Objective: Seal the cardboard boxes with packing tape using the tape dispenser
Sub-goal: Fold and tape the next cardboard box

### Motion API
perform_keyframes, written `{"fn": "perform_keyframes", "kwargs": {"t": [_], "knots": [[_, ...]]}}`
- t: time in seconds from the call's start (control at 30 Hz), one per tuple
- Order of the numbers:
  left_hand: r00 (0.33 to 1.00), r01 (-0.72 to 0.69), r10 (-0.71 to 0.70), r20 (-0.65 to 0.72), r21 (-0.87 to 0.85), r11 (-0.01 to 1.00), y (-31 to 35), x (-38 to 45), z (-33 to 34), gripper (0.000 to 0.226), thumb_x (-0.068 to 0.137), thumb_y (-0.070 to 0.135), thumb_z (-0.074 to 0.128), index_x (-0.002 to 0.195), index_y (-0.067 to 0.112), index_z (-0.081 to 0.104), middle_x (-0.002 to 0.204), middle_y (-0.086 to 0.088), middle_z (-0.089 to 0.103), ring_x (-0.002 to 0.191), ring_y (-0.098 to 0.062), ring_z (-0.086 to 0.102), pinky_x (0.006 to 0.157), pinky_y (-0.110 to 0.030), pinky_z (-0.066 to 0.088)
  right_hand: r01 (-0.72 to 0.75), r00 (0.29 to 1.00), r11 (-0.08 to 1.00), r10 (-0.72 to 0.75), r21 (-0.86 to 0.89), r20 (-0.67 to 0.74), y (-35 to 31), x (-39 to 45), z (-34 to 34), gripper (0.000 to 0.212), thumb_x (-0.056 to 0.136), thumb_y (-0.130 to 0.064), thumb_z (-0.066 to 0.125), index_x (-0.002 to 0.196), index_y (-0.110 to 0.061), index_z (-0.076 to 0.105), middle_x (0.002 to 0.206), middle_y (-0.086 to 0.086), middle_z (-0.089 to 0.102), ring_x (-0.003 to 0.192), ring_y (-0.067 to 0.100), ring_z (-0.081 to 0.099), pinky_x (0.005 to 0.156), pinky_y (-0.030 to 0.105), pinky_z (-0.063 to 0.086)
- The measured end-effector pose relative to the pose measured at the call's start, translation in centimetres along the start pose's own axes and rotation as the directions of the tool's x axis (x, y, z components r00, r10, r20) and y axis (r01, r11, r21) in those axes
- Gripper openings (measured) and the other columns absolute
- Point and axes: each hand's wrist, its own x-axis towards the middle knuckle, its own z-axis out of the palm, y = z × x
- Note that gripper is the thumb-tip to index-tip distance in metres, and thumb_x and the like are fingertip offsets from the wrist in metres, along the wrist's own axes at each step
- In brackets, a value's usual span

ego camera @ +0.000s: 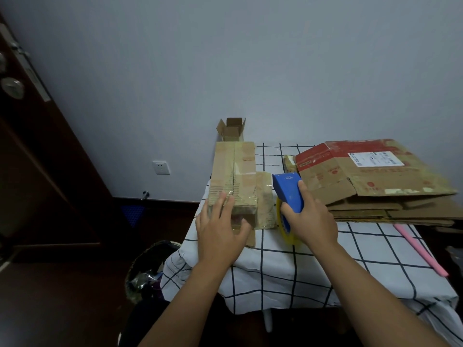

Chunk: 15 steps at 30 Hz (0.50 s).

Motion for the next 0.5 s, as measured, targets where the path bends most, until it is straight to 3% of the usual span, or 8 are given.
{"fn": "perform_keyframes", "kwargs": {"t": [0.1, 0.23, 0.3, 0.4, 0.5], "knots": [[1.000, -0.017, 0.017, 0.025, 0.012, 1.000, -0.2, 0.1, -0.2, 0.063, 0.080, 0.047, 0.049, 0.137, 0.021, 0.055, 0.150, 0.001, 0.046, 0.139, -0.040, 0.035, 0.110, -0.057, 0.030, -0.001, 1.000, 1.000, 0.001, -0.005, 0.003, 0.0, 0.0, 0.0, 0.075, 0.088, -0.061, 0.046, 0.154, -0.044, 0.016, 0.101, 0.005, 0.052, 0.086, 0.029, 0.053, 0.066, 0.036, 0.041], [0.998, -0.037, 0.030, 0.047, 0.154, 0.987, -0.3, -0.4, -0.5, 0.067, 0.081, 0.052, 0.042, 0.143, 0.027, 0.048, 0.155, 0.007, 0.038, 0.149, -0.039, 0.009, 0.116, -0.056, -0.006, -0.003, 1.000, 1.000, 0.003, -0.009, 0.001, -0.1, 0.0, 0.0, 0.074, 0.088, -0.061, 0.046, 0.154, -0.044, 0.016, 0.101, 0.006, 0.051, 0.086, 0.028, 0.053, 0.067, 0.036, 0.041], [0.997, -0.072, 0.063, 0.047, 0.216, 0.974, -0.2, -0.4, -0.9, 0.066, 0.080, 0.053, 0.044, 0.140, 0.024, 0.052, 0.152, 0.004, 0.044, 0.149, -0.036, 0.009, 0.115, -0.053, -0.013, -0.002, 1.000, 1.000, 0.002, 0.000, 0.001, -0.1, -0.1, 0.0, 0.074, 0.088, -0.061, 0.046, 0.154, -0.044, 0.015, 0.101, 0.005, 0.051, 0.087, 0.028, 0.053, 0.067, 0.037, 0.042], [0.990, -0.137, 0.128, 0.052, 0.235, 0.962, 0.2, 0.3, -1.4, 0.063, 0.082, 0.057, 0.044, 0.133, 0.021, 0.057, 0.143, -0.003, 0.053, 0.144, -0.026, 0.032, 0.116, -0.051, 0.008, -0.003, 1.000, 1.000, 0.003, 0.012, 0.002, -0.1, -0.2, -0.1, 0.074, 0.088, -0.059, 0.047, 0.154, -0.044, 0.016, 0.103, 0.006, 0.051, 0.087, 0.029, 0.053, 0.068, 0.037, 0.042], [0.982, -0.184, 0.172, 0.072, 0.229, 0.956, 0.8, 1.5, -2.0, 0.057, 0.085, 0.064, 0.041, 0.125, 0.028, 0.060, 0.128, -0.006, 0.060, 0.125, -0.023, 0.050, 0.106, -0.043, 0.027, -0.001, 1.000, 1.000, 0.001, 0.005, 0.003, -0.1, -0.2, -0.1, 0.074, 0.089, -0.059, 0.047, 0.154, -0.044, 0.016, 0.104, 0.006, 0.052, 0.089, 0.030, 0.054, 0.068, 0.036, 0.043]]}}
